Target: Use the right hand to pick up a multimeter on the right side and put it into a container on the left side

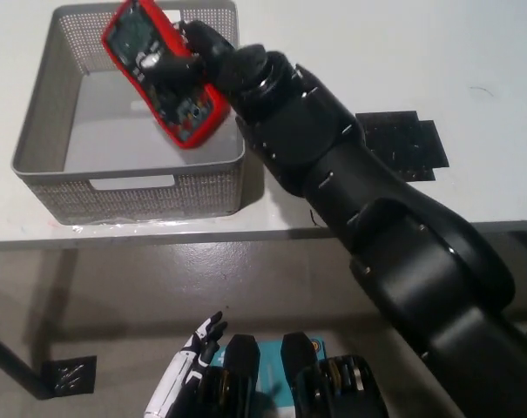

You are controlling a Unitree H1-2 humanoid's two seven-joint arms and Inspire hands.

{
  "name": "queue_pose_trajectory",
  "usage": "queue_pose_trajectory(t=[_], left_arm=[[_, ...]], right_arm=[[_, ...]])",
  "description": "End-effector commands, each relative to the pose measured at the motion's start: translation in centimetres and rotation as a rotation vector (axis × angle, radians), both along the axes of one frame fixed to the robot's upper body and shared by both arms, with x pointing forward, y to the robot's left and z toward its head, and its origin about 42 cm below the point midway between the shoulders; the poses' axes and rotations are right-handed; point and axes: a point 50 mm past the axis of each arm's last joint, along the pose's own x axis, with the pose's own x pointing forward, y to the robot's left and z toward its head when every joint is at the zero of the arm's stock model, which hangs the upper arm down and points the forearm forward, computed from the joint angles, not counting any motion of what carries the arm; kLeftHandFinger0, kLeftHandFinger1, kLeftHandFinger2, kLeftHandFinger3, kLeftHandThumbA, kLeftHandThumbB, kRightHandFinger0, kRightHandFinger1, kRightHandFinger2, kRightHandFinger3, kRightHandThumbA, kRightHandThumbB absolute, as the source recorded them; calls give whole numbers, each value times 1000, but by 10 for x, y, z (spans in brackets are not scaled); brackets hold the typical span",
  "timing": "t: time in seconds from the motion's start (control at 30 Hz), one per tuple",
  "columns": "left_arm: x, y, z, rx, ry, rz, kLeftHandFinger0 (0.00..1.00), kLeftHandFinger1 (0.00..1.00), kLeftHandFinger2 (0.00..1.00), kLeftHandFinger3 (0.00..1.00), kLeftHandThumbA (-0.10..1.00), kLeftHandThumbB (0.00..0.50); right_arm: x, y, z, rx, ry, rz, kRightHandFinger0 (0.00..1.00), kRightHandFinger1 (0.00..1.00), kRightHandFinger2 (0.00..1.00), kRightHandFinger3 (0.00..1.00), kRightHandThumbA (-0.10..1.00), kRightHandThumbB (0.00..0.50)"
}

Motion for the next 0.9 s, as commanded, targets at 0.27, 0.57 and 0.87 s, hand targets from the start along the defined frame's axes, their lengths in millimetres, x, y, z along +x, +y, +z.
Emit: queue_pose_trajectory(t=[0.27,0.57,0.87], left_arm=[[8,-14,22,13,-63,-113,1000,1000,1000,1000,1000,412],[7,-15,21,22,-63,-132,1000,1000,1000,1000,1000,401],[11,-17,23,13,-62,-149,1000,1000,1000,1000,1000,392]], right_arm=[[-11,26,95,-81,-561,128,977,1000,1000,1000,539,422],[-7,20,102,-178,-543,160,1000,1000,1000,1000,802,487],[5,-7,101,-163,-522,147,1000,1000,1000,1000,952,480]])
